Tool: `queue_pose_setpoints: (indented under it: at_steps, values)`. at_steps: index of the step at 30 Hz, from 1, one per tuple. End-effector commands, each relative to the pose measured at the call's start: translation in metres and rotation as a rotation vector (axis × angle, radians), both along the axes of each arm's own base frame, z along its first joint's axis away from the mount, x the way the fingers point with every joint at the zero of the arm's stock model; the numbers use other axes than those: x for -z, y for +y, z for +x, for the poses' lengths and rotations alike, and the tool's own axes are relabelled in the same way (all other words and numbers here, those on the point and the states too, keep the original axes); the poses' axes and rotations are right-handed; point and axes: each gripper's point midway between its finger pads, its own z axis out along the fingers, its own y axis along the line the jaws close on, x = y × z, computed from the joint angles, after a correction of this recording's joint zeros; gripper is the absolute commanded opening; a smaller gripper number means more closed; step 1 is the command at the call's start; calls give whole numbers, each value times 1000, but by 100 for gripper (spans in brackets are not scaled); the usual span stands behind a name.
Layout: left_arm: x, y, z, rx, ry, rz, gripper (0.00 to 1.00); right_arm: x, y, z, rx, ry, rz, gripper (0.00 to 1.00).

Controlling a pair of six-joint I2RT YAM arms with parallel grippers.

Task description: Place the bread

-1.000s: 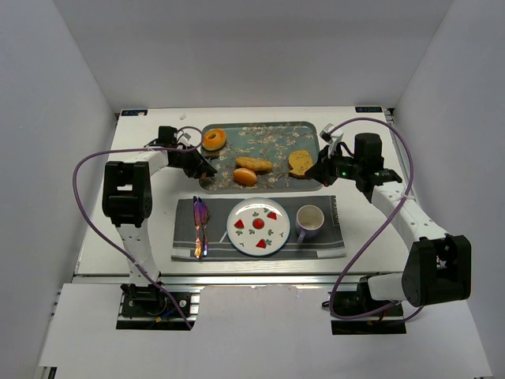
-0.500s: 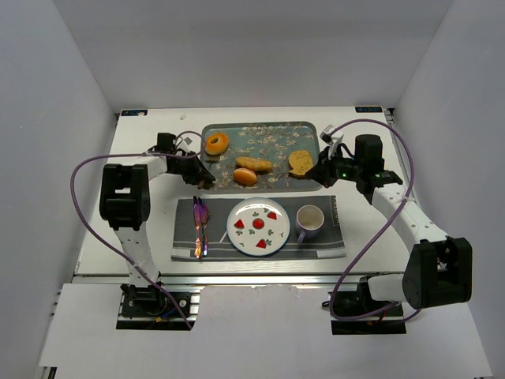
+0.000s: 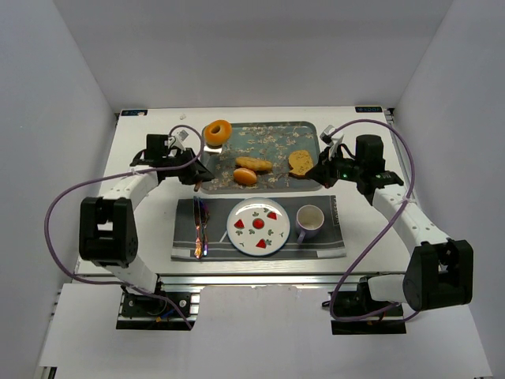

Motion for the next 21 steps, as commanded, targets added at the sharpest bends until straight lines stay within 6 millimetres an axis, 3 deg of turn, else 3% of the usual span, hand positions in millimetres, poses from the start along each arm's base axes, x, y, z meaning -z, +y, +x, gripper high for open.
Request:
queue_pose_setpoints:
  at_steps: [1,2,8,18,21]
  values:
    - [-28,-15,-25,82,-68,-30,0,-9,1,-6,-34,-58,6,0]
    - [-37,-18,-33,95,-87,-36,0,-10,1,-6,-37,-64,6,0]
    - [-42,-40,-90,169,-63,-30,0,-13,1,-13,-73,-110,-5,0]
    - [-12,-56,-185,312,64,19,0,-17,-5,-7,-34,-169,-32,0]
    - [-3,-59,-200,344,99,56,0,-17,-5,-4,-29,-170,-35,0]
